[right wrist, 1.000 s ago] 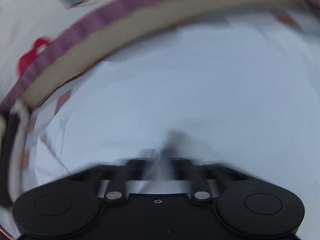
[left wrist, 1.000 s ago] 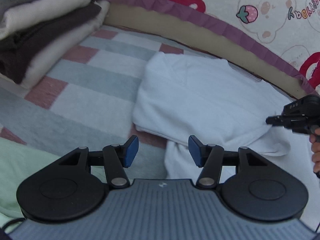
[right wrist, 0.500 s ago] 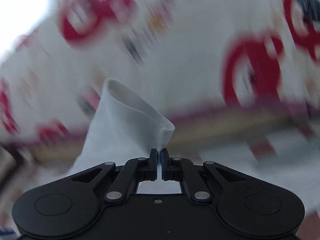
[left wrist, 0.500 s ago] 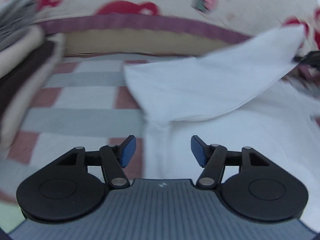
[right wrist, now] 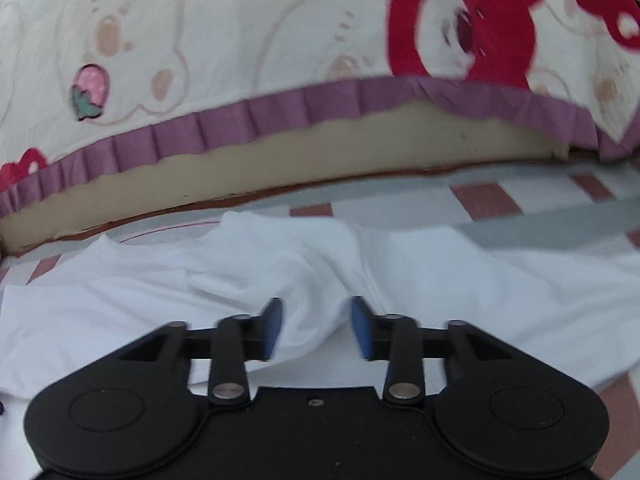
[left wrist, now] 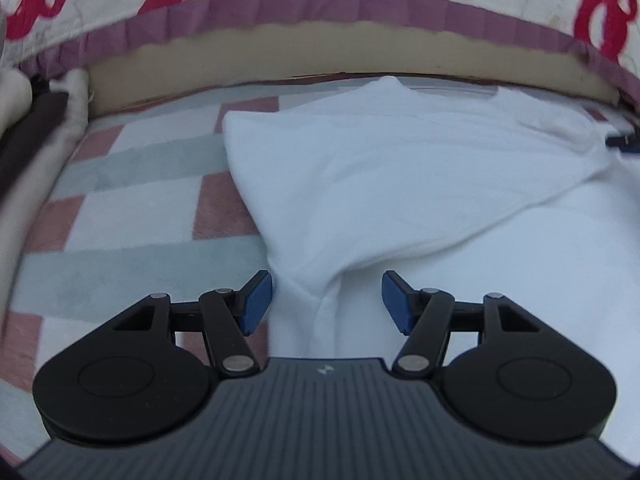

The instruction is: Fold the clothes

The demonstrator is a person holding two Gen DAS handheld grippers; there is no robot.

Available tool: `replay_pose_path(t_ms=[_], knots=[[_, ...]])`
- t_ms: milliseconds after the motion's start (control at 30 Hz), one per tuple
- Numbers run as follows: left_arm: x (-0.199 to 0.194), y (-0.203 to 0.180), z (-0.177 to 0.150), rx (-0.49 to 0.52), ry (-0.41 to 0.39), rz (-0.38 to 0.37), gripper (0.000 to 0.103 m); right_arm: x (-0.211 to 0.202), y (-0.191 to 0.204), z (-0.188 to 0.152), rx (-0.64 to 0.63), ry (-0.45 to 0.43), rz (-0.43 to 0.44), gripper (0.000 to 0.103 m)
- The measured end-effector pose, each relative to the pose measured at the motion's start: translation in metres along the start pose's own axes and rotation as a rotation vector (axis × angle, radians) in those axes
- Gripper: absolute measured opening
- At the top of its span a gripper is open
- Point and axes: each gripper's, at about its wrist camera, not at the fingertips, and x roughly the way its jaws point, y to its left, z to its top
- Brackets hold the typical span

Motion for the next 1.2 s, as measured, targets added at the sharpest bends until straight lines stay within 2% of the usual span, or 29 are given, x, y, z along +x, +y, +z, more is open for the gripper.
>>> replay_pose_path(t_ms=[100, 167, 200, 267, 300, 333, 367, 400, 500, 567, 600, 667, 767, 833, 900, 1100, 1200], knots=[[0.004, -0.003, -0.001, -0.001, -0.008, -0.002, 0.058, 0.015, -0.013, -0.014, 0.154, 0.060, 0.019, 0.046], [0.007, -0.003, -0.003, 0.015, -0.019, 0.006, 0.054, 0.019, -0.021, -0.020, 0.235, 0.065, 0.056, 0.046], [0.007, -0.002, -0.004, 0.024, -0.026, 0.010, 0.047, 0.021, -0.024, -0.021, 0.253, 0.051, 0.072, 0.047], [0.004, 0.003, -0.005, 0.019, -0.040, 0.015, 0.026, 0.026, -0.027, -0.022, 0.275, 0.023, 0.096, 0.047], [0.002, 0.008, -0.005, 0.002, -0.043, 0.014, 0.010, 0.030, -0.028, -0.021, 0.279, 0.010, 0.100, 0.047], [0.001, 0.013, -0.004, -0.022, -0.048, 0.006, 0.009, 0.032, -0.028, -0.020, 0.281, -0.004, 0.105, 0.045], [-0.001, 0.021, -0.004, -0.060, -0.056, -0.016, 0.008, 0.034, -0.028, -0.017, 0.273, -0.021, 0.117, 0.016], [-0.004, 0.026, -0.004, -0.088, -0.066, -0.032, 0.008, 0.031, -0.026, -0.014, 0.247, -0.052, 0.132, 0.009], [-0.015, 0.029, -0.006, -0.102, -0.106, -0.036, 0.008, -0.012, -0.012, -0.009, 0.085, -0.234, 0.128, 0.008], [-0.021, 0.031, -0.007, -0.109, -0.128, -0.043, 0.008, -0.043, -0.008, -0.018, 0.033, -0.307, 0.127, 0.007], [-0.021, 0.031, -0.008, -0.109, -0.125, -0.056, 0.008, -0.048, -0.009, -0.025, 0.003, -0.300, 0.097, 0.007], [-0.018, 0.028, -0.009, -0.104, -0.107, -0.075, 0.008, -0.039, -0.013, -0.040, -0.054, -0.225, 0.016, 0.007], [-0.017, 0.015, -0.012, -0.049, -0.095, -0.060, 0.008, -0.025, -0.023, -0.057, -0.043, -0.138, -0.067, 0.007], [-0.018, 0.010, -0.013, -0.009, -0.101, -0.030, 0.008, -0.029, -0.023, -0.063, -0.024, -0.152, -0.083, 0.007], [-0.019, 0.009, -0.014, -0.006, -0.105, -0.015, 0.008, -0.034, -0.017, -0.068, -0.074, -0.185, -0.111, 0.007], [-0.017, 0.010, -0.014, -0.039, -0.087, 0.012, 0.008, -0.029, -0.019, -0.072, -0.121, -0.138, -0.163, 0.007], [-0.015, 0.011, -0.015, -0.028, -0.045, 0.039, 0.008, -0.026, -0.020, -0.075, -0.142, -0.118, -0.196, 0.007]])
